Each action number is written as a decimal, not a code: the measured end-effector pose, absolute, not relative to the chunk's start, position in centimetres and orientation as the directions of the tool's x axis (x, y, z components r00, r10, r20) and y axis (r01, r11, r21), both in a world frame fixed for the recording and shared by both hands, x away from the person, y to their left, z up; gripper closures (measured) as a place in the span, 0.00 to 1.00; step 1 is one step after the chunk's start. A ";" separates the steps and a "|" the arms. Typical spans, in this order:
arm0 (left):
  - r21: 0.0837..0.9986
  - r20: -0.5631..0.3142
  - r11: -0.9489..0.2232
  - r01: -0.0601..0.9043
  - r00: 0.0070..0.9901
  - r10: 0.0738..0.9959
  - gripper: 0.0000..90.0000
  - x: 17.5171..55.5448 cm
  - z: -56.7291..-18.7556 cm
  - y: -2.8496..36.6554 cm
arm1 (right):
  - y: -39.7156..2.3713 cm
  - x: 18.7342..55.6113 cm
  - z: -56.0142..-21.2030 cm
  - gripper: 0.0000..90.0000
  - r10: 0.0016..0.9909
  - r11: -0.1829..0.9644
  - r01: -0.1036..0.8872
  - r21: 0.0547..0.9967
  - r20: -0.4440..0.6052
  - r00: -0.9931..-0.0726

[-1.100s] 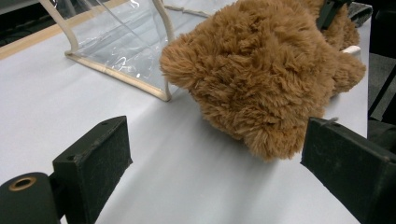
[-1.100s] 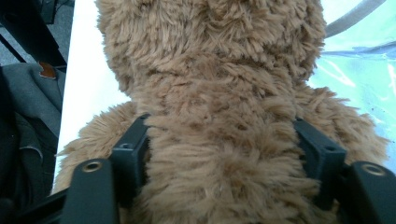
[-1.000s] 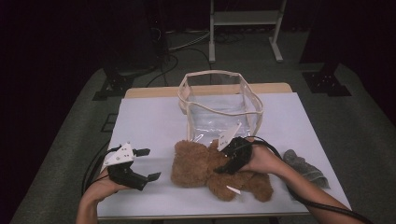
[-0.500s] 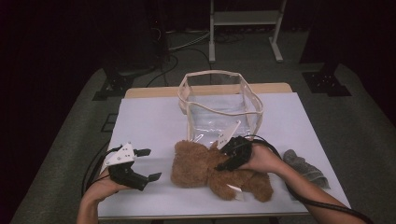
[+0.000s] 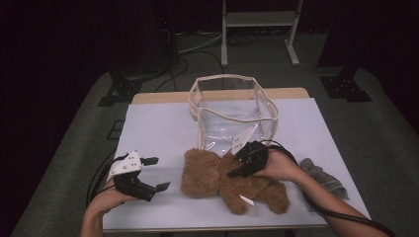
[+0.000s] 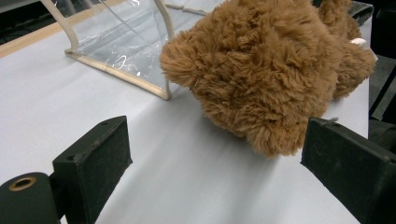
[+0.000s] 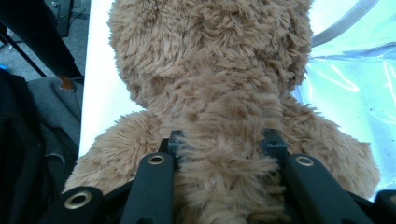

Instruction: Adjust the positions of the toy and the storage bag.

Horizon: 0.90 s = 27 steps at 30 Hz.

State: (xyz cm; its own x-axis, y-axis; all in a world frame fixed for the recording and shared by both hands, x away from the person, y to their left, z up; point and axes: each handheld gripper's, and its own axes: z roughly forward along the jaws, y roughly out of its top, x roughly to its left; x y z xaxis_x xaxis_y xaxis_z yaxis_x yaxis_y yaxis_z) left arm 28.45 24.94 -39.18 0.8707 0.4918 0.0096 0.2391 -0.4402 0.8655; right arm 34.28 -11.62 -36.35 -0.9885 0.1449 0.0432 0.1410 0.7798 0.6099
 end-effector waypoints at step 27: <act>0.865 0.000 -0.430 0.260 0.856 0.518 0.08 28.5 -39.4 25.9 | -12.4 33.4 -31.3 0.77 0.130 0.692 0.142 0.708 0.071 -0.989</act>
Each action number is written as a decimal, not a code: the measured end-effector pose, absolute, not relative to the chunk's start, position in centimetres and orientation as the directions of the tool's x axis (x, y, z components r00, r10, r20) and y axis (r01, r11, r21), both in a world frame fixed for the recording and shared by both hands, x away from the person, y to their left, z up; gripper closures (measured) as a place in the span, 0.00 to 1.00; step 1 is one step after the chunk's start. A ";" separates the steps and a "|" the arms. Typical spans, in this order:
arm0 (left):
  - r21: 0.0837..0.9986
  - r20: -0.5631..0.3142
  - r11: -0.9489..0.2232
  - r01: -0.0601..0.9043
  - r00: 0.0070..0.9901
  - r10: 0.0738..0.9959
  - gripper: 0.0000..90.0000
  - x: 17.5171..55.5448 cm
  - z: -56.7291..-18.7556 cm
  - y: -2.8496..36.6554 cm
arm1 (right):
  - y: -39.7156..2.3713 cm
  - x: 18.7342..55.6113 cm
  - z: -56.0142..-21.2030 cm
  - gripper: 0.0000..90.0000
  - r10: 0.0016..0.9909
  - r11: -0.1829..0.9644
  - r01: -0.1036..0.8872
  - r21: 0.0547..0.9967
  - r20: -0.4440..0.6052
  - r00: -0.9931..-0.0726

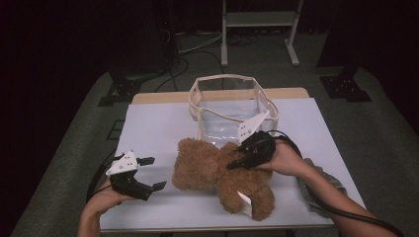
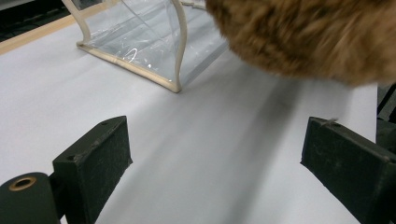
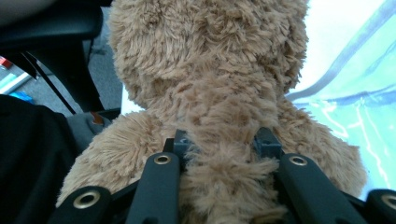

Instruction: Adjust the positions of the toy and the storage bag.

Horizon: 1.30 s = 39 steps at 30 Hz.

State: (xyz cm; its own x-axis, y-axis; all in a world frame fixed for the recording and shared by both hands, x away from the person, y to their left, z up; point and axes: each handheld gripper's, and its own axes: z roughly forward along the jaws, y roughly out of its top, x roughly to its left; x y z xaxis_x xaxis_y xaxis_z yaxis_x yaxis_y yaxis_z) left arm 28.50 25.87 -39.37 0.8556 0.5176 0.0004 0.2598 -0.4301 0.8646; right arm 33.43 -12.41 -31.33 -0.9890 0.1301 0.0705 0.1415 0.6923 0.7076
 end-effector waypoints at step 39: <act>0.866 -0.005 -0.425 0.265 0.853 0.522 0.08 28.6 -39.6 26.4 | -9.7 33.9 -16.0 0.77 0.077 0.598 0.049 0.800 0.003 -0.997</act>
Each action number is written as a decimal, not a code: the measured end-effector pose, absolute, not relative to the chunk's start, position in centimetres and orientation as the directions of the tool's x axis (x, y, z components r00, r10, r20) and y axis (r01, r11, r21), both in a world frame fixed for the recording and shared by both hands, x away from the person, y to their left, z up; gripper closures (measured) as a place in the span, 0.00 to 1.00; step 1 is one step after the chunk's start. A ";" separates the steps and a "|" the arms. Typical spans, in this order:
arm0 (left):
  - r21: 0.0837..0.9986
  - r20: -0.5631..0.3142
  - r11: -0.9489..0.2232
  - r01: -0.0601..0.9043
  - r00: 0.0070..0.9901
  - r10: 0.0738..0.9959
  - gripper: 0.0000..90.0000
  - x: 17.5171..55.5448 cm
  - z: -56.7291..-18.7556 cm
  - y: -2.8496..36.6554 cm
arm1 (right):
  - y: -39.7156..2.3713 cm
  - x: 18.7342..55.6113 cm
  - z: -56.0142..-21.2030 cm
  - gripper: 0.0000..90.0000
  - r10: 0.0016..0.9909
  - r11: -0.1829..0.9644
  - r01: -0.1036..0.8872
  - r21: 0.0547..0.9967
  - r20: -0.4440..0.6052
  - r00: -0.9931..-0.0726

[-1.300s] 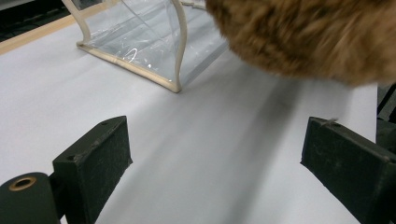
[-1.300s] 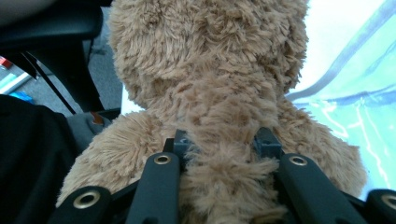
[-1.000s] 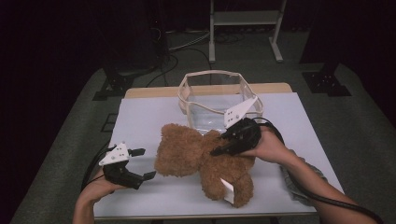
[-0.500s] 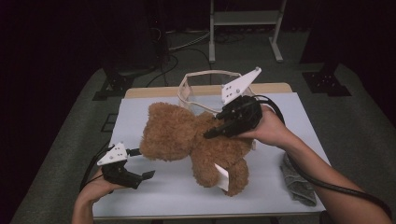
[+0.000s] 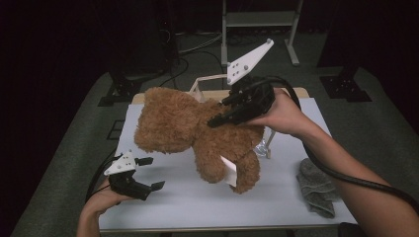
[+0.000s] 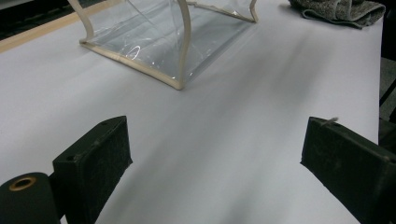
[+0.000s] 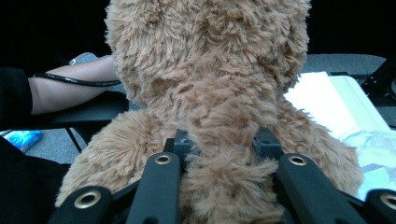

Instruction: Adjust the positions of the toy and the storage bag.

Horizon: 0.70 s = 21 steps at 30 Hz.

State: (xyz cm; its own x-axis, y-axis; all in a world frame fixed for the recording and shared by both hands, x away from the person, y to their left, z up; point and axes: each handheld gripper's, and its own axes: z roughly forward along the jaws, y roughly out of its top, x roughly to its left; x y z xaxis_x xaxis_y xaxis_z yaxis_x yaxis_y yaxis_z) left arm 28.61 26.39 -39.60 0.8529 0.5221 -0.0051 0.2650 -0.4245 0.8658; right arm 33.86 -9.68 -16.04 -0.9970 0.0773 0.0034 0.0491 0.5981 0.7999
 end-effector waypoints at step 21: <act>0.866 -0.014 -0.418 0.275 0.848 0.529 0.08 28.7 -39.7 26.7 | -9.0 37.1 -10.7 0.77 0.099 0.611 0.048 0.790 -0.016 -0.995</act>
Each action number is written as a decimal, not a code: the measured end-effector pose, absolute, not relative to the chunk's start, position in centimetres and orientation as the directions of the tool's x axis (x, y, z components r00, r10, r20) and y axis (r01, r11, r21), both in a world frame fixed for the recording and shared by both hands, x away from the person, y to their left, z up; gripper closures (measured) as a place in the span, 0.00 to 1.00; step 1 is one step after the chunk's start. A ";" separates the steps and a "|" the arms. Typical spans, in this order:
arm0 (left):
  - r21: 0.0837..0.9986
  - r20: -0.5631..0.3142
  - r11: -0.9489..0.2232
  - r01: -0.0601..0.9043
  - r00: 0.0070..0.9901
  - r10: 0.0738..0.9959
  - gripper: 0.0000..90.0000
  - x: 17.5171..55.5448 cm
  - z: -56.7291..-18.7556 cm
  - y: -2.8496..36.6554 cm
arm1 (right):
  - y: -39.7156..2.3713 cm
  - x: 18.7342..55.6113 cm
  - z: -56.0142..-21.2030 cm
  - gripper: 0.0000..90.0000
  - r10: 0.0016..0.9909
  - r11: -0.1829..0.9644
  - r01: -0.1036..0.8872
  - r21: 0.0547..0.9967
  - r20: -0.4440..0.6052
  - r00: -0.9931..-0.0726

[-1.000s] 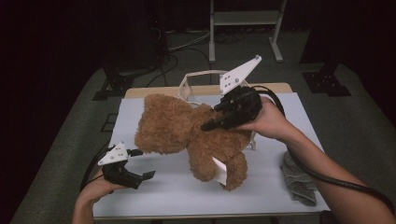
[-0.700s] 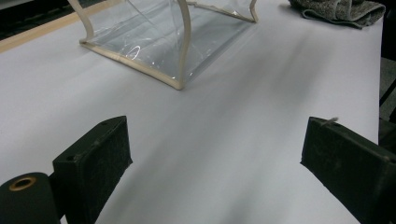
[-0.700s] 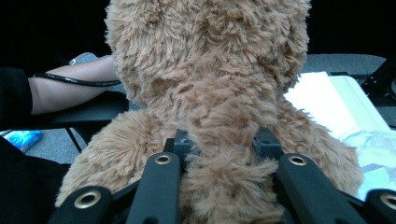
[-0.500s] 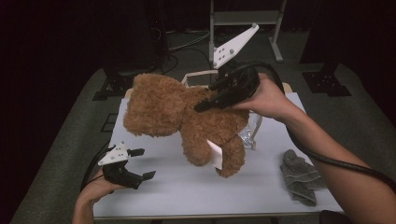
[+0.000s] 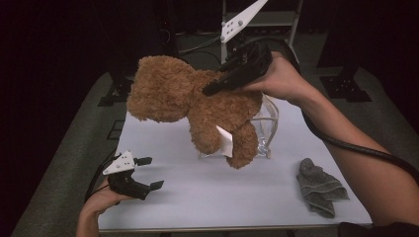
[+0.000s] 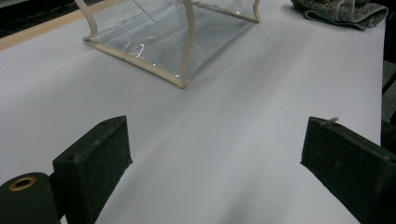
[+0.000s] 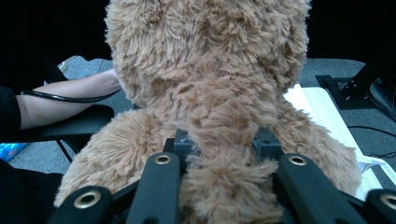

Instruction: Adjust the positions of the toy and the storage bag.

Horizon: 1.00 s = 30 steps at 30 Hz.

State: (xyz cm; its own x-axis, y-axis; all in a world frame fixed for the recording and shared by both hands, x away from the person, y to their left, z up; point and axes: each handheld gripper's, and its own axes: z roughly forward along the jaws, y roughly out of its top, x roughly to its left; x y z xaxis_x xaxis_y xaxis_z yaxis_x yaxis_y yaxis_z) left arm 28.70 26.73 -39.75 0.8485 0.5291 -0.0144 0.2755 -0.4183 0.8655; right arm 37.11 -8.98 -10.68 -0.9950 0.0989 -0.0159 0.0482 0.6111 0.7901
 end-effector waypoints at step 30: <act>0.865 -0.020 -0.410 0.290 0.836 0.548 0.08 28.7 -40.0 27.2 | -8.6 46.1 -8.9 0.77 0.206 0.627 0.127 0.768 -0.007 -0.978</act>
State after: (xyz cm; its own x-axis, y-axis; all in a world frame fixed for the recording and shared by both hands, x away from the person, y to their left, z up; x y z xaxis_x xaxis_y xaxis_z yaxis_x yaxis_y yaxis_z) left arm 28.72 27.17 -39.99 0.8361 0.5483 -0.0203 0.2901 -0.4104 0.8645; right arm 46.13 -8.59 -8.94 -0.9785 0.2063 -0.0073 0.1265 0.6273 0.7684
